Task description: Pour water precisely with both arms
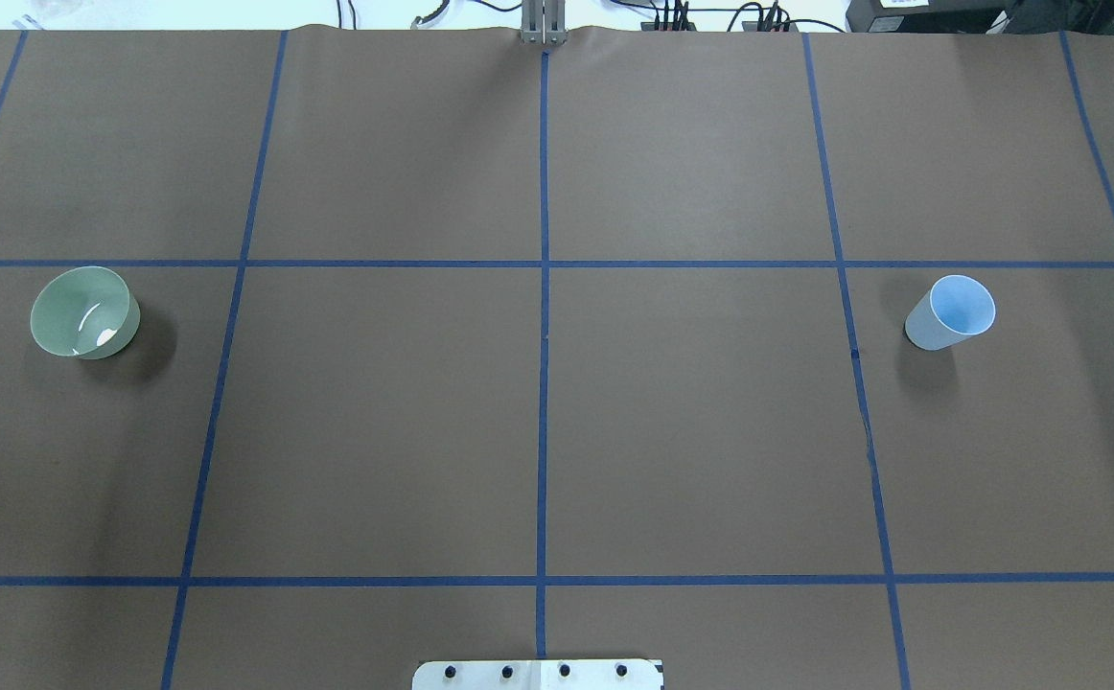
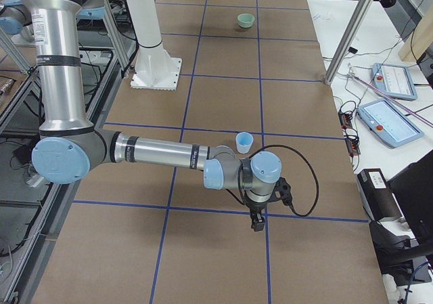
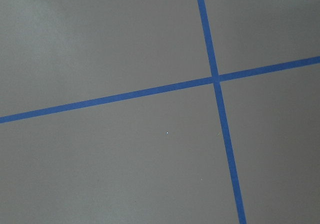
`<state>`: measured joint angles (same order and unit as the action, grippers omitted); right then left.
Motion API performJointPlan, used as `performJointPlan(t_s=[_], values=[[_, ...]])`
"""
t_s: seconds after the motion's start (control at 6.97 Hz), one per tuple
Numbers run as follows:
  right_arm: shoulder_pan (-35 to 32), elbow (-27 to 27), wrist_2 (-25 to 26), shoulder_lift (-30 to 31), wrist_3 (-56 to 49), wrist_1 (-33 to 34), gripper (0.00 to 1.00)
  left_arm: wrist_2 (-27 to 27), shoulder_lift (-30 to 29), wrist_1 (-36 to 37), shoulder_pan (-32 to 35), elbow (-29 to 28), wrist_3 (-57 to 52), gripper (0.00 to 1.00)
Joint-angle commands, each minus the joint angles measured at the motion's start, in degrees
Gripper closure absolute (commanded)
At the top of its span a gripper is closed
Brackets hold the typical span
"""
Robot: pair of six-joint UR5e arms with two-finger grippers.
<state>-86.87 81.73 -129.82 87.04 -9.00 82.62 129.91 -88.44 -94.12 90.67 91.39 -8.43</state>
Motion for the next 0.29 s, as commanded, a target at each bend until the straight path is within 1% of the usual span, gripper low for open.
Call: performJointPlan(t_s=[0.0,0.14], values=[[-0.05,0.27,-0.08,-0.02,0.04,0.0,0.0,0.17,0.98,-0.19,-0.05,0.63,0.0,0.0],[-0.05,0.27,0.0,-0.02,0.21,0.0,0.0,0.17,0.98,-0.19,-0.05,0.63,0.0,0.0]])
